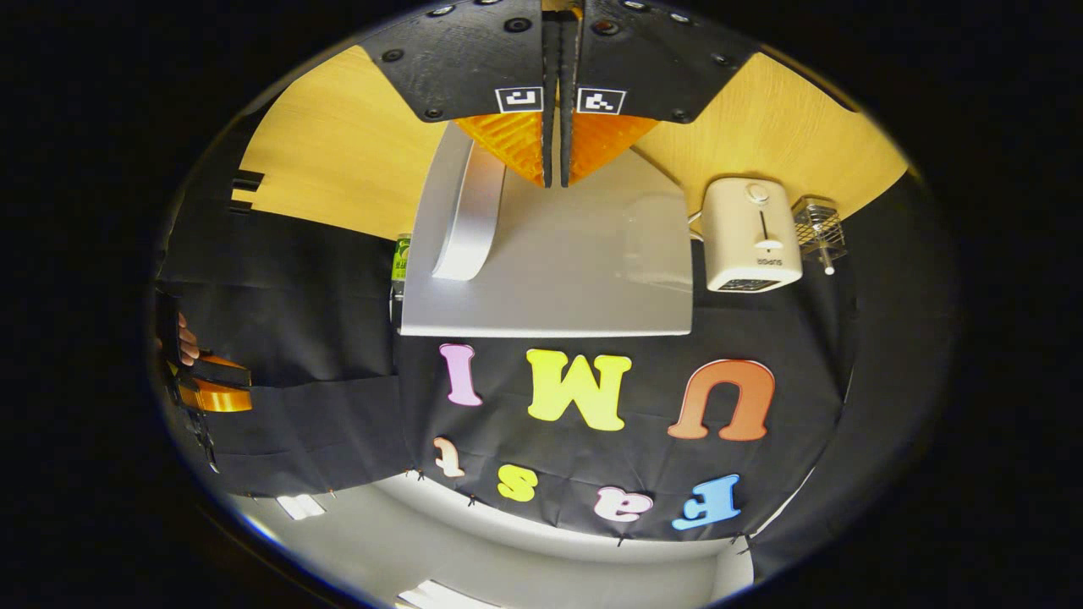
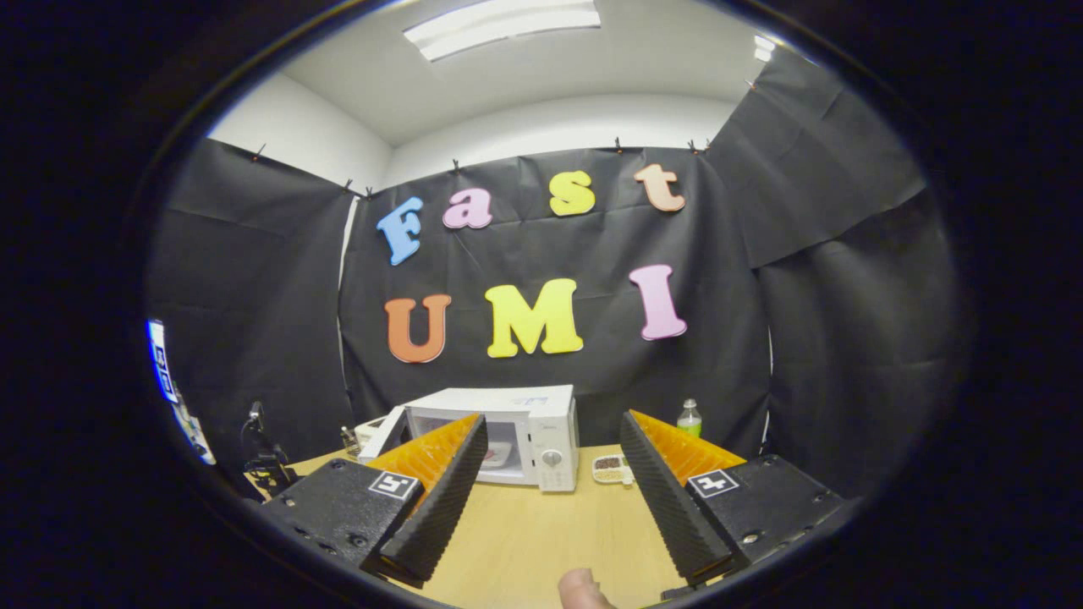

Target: Open the microwave oven with the left hand, put the food in, and close the microwave oven.

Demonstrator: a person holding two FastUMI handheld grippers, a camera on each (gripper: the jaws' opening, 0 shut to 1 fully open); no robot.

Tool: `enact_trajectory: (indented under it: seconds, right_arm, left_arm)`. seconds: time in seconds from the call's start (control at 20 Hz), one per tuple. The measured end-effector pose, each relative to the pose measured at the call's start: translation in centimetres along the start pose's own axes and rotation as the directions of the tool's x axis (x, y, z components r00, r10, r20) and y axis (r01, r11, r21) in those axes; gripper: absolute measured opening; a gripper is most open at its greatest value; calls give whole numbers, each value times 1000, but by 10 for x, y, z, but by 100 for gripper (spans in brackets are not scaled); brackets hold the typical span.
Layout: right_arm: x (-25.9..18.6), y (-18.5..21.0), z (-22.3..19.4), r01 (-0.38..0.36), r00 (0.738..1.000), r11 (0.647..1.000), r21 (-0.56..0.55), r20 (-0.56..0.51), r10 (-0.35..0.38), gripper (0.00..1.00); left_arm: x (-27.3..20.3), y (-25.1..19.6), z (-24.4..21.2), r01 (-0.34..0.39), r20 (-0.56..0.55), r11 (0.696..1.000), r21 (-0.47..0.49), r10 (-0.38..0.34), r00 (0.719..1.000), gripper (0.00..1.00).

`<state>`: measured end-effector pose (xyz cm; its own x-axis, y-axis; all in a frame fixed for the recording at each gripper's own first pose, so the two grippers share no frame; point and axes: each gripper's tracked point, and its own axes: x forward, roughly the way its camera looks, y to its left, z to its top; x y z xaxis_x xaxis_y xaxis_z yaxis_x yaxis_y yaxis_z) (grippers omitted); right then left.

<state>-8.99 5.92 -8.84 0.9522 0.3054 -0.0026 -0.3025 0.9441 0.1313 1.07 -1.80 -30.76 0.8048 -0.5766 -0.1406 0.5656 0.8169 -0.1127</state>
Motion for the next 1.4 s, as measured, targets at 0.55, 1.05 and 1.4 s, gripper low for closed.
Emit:
enact_trajectory:
  seconds: [0.55,1.05,1.4]
  right_arm:
    - [-5,-35,-16,9,1000,1000,-10,-20,-9,92]
    - [3,-56,-45,20,997,1000,5,-77,-19,92]
    - [17,-66,-64,14,994,1000,-27,-103,-17,92]
  left_arm:
    - [111,-63,1,84,-49,996,14,-83,995,0]
    - [206,-73,-3,6,-105,999,46,-1,995,0]
    - [253,-60,-10,-107,-135,989,102,120,983,0]
